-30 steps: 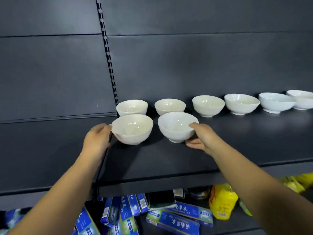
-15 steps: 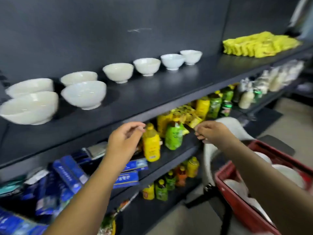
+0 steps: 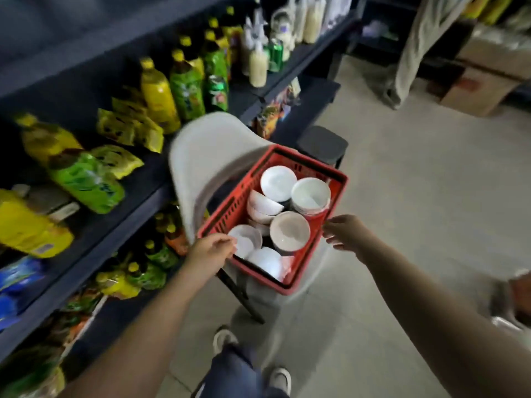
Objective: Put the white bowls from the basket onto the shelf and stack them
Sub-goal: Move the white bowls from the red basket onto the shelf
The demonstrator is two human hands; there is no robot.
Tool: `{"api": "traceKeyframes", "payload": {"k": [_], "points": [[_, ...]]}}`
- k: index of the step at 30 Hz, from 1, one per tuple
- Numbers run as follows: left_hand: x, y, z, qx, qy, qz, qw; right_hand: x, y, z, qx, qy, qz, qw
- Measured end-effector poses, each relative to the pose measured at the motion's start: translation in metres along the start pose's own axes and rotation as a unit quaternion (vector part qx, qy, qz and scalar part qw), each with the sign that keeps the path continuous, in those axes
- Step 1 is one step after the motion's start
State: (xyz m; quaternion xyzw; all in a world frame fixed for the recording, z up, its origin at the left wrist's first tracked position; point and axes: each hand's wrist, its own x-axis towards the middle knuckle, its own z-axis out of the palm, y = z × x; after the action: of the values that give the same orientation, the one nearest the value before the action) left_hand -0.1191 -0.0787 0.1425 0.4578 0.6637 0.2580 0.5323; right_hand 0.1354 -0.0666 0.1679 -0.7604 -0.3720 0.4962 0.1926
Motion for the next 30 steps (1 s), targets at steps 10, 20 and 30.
{"api": "traceKeyframes", "payload": {"k": [10, 20, 30], "points": [[0.13, -0.006, 0.066, -0.02, -0.027, -0.144, 0.989, 0.126, -0.007, -0.026, -0.041, 0.023, 0.075, 0.996], [0.221, 0.007, 0.103, -0.032, 0.072, -0.232, 0.97, 0.281, -0.043, -0.039, -0.371, -0.055, -0.003, 0.927], [0.277, -0.001, 0.156, -0.08, 0.173, -0.357, 0.914, 0.338, -0.01, -0.036, -0.394, -0.121, -0.011, 0.911]]}}
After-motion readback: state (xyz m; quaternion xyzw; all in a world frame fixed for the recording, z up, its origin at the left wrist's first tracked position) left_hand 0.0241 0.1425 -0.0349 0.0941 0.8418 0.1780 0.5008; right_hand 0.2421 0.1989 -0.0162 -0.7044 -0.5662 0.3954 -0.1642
